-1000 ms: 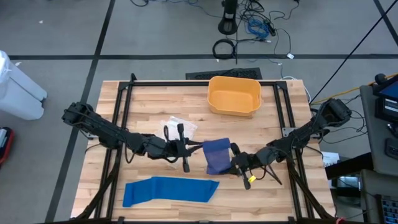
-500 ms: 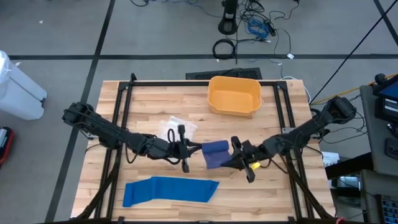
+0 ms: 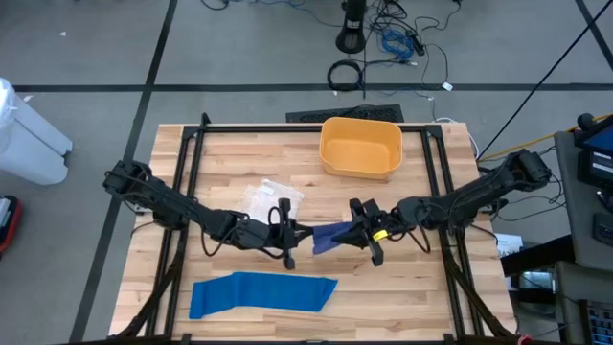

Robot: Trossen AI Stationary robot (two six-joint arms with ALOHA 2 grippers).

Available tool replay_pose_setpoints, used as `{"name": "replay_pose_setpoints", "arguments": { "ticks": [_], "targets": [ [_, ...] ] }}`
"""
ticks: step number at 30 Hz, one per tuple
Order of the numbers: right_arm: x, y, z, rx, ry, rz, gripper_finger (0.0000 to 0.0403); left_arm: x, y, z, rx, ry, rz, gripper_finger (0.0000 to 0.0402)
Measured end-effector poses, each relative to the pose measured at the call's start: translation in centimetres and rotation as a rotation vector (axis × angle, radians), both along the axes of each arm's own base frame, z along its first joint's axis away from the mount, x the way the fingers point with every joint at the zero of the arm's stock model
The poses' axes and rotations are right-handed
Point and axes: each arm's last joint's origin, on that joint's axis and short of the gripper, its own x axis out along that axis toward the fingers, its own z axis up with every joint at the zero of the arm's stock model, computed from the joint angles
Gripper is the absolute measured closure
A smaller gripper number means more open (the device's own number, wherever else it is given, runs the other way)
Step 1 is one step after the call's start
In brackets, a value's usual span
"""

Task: Roll bandage
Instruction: Roll the dark blue bandage

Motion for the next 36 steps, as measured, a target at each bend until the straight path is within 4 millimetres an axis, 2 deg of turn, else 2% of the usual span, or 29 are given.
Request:
{"name": "replay_pose_setpoints", "arguments": {
  "ticks": [11,17,22,26,31,36],
  "targets": [
    [-0.4,-0.7,0.0,0.039,0.054,-0.109,0.0403,-0.7,-1.5,0.1,0.033,-0.004,-0.010,0.0396],
    [-0.4,-0.7,0.0,0.020,0.057,-0.151,0.0394,-0.7,-1.7,0.1,-0.021,-0.010,-0.019,0.0396],
    [-0.4,-1.0,-0.4,0.036,0.099,-0.245,0.0353,-0.9,-2.2,0.1,-0.045,-0.013,-0.035,0.0396],
    [-0.4,-1.1,-0.8,0.133,0.142,-0.293,0.0310,-1.2,-2.7,0.1,-0.069,-0.014,-0.052,0.0396],
    [-0.4,-1.0,-0.3,0.442,0.124,-0.257,0.0257,-1.2,-2.9,0.1,-0.075,-0.009,-0.067,0.0396],
    [-0.4,-0.8,0.4,0.490,0.078,-0.161,0.0226,-1.2,-3.1,0.2,-0.086,-0.014,-0.097,0.0396]
  ]
}}
